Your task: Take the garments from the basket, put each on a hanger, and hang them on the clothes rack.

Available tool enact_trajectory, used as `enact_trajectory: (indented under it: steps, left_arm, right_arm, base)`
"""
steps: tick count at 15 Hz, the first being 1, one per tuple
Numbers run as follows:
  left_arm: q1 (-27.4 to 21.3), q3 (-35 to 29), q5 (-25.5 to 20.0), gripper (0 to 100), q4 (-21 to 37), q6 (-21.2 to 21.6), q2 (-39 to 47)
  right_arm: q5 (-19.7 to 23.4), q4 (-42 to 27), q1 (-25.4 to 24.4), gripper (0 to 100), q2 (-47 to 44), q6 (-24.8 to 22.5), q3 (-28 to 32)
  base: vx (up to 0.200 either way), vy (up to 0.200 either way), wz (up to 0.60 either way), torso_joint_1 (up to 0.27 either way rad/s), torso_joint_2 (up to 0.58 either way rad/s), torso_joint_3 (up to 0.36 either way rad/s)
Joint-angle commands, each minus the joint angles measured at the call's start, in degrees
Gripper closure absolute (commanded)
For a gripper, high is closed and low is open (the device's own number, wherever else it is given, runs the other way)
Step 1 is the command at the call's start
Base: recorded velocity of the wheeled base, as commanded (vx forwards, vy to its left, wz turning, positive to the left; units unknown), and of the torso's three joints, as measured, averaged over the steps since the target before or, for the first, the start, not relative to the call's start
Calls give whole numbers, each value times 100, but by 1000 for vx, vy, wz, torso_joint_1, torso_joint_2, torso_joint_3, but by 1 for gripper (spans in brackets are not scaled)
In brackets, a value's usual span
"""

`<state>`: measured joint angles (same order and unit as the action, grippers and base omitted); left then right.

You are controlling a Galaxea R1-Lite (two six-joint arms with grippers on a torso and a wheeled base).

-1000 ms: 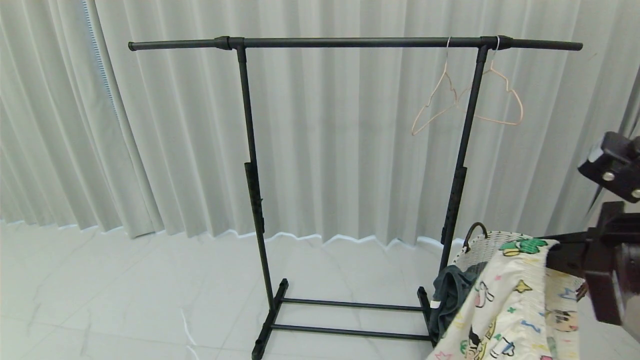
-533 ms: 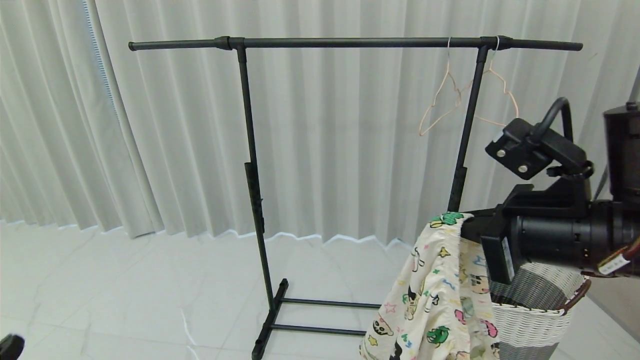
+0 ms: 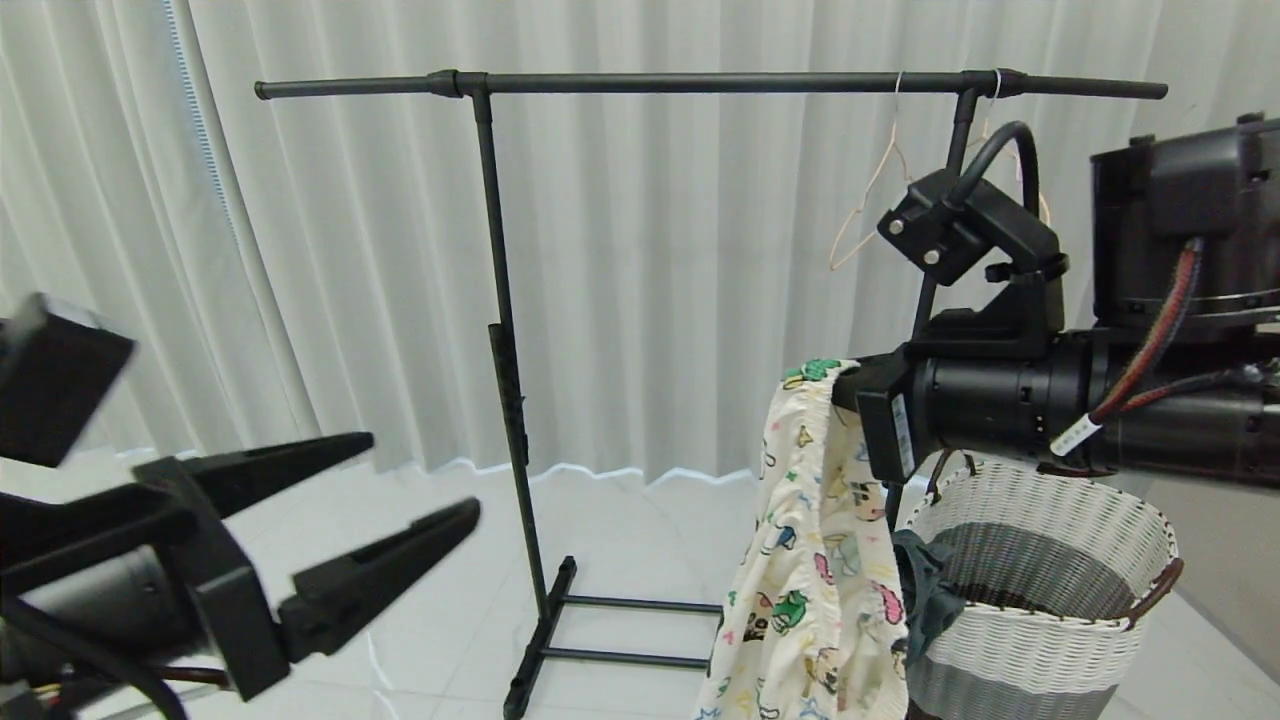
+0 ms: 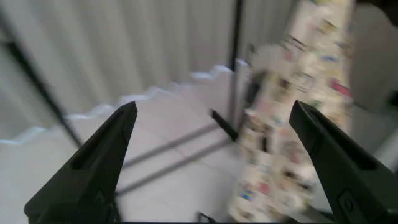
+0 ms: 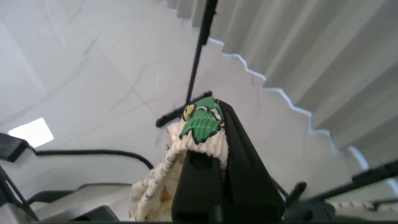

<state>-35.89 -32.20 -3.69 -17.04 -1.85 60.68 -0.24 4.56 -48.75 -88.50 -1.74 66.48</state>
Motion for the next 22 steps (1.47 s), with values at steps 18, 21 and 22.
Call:
enact_trajectory:
  steps: [18,21,22]
  left_arm:
    - [-2247,-331,1626,0,-871,-1590,2694]
    - [-2432,-322,1626,0,-976,-1599,2826]
    - [-2344,-305,1626,0,-976,-1590,2835]
  right_arm:
    - [-283,194,-1084,100,-668,16,981]
    - [-292,203,-1137,100,-659,16,981]
    - [-310,194,-1128,100,-642,16,981]
  base:
    - [0,0,0,0,0,0]
    - [0,0,0,0,0,0]
    - [0,0,0,0,0,0]
